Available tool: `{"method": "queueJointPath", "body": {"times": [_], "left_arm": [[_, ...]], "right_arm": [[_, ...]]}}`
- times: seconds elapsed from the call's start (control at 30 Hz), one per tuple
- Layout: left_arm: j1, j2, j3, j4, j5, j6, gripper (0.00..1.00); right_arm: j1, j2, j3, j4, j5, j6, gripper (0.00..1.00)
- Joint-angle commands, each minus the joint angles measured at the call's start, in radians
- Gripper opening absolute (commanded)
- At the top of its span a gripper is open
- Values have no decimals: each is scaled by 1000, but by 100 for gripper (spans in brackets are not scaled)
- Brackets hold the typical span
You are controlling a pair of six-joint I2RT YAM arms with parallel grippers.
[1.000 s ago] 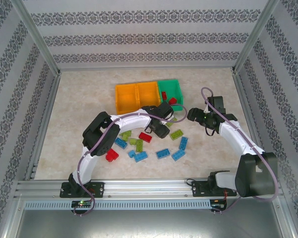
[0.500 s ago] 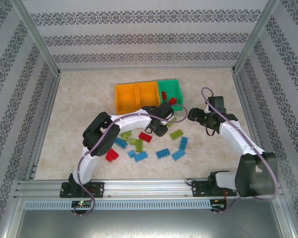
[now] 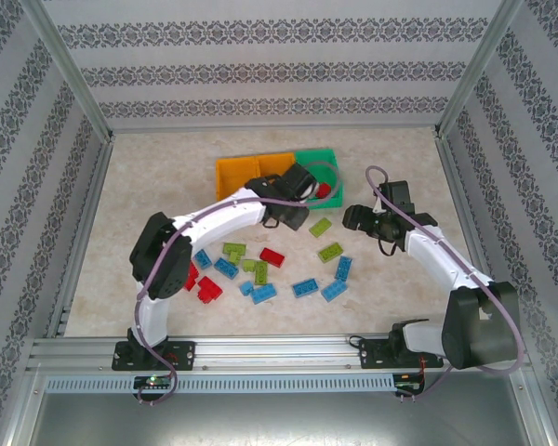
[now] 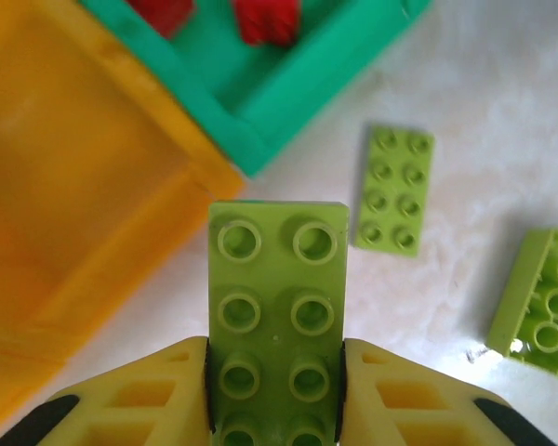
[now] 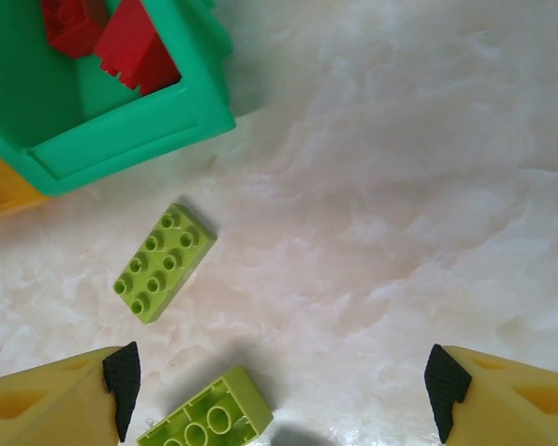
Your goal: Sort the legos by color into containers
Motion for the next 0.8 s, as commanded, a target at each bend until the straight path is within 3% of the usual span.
{"method": "queueJointPath", "body": {"times": [0.0, 0.17, 0.43, 0.57, 0.77], "left_arm": [[102, 9, 57, -24, -24, -96, 35], [190, 125, 196, -61, 65, -160, 33], [226, 259, 341, -88, 61, -203, 33], [228, 275, 347, -85, 44, -224, 40], [228, 232, 288, -55, 52, -252, 61]], "right_arm": [[32, 29, 3, 31, 4, 9, 83], [98, 87, 33, 39, 22, 30, 82], [177, 174, 88, 15, 87, 141, 81], [209, 221, 135, -1, 94, 185, 80], [261, 310, 209, -54, 99, 213, 79]]}}
